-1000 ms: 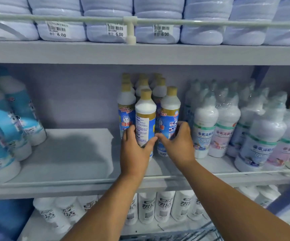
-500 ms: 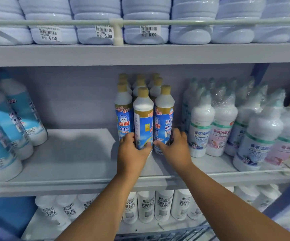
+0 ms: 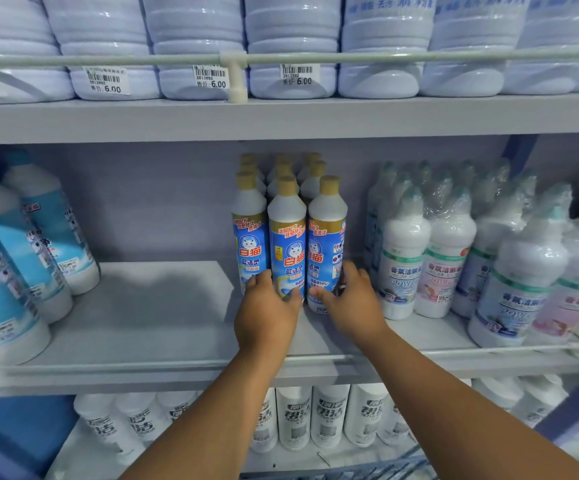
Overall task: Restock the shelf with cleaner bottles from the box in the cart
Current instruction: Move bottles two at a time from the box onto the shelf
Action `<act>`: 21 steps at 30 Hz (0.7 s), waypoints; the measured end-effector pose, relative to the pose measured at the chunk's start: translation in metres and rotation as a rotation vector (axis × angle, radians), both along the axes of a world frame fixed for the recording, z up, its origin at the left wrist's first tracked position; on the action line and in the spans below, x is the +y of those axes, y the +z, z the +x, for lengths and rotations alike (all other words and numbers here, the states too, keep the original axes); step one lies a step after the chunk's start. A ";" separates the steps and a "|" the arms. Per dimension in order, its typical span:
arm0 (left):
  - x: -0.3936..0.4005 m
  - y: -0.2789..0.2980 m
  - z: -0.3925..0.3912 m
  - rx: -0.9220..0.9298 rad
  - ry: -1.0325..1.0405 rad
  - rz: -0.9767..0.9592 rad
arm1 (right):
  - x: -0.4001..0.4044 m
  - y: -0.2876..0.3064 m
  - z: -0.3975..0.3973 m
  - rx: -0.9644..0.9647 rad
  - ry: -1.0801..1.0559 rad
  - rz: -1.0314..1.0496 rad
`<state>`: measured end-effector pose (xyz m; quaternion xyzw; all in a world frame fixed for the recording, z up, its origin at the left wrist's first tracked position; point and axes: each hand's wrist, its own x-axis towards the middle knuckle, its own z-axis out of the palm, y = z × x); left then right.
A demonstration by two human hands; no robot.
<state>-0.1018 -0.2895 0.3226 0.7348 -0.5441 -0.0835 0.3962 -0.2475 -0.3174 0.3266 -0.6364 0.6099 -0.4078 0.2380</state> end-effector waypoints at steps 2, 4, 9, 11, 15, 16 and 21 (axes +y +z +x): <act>0.002 0.002 -0.001 -0.021 0.017 0.024 | 0.000 0.001 0.001 0.014 0.004 -0.001; 0.002 0.006 -0.003 -0.034 0.034 0.041 | 0.000 0.002 0.002 0.026 0.012 -0.010; -0.006 0.009 -0.001 -0.058 0.011 0.108 | -0.004 0.001 0.003 0.037 0.031 0.004; -0.007 0.008 0.002 -0.065 0.002 0.098 | -0.005 -0.001 0.003 0.041 0.030 -0.003; -0.007 0.007 0.001 -0.096 -0.007 0.083 | -0.008 -0.002 0.006 0.053 0.021 0.005; -0.008 0.007 0.002 -0.104 -0.007 0.085 | -0.009 -0.002 0.007 0.049 0.023 0.014; -0.011 0.008 0.005 -0.190 0.007 0.114 | -0.010 -0.001 0.009 -0.005 0.028 0.032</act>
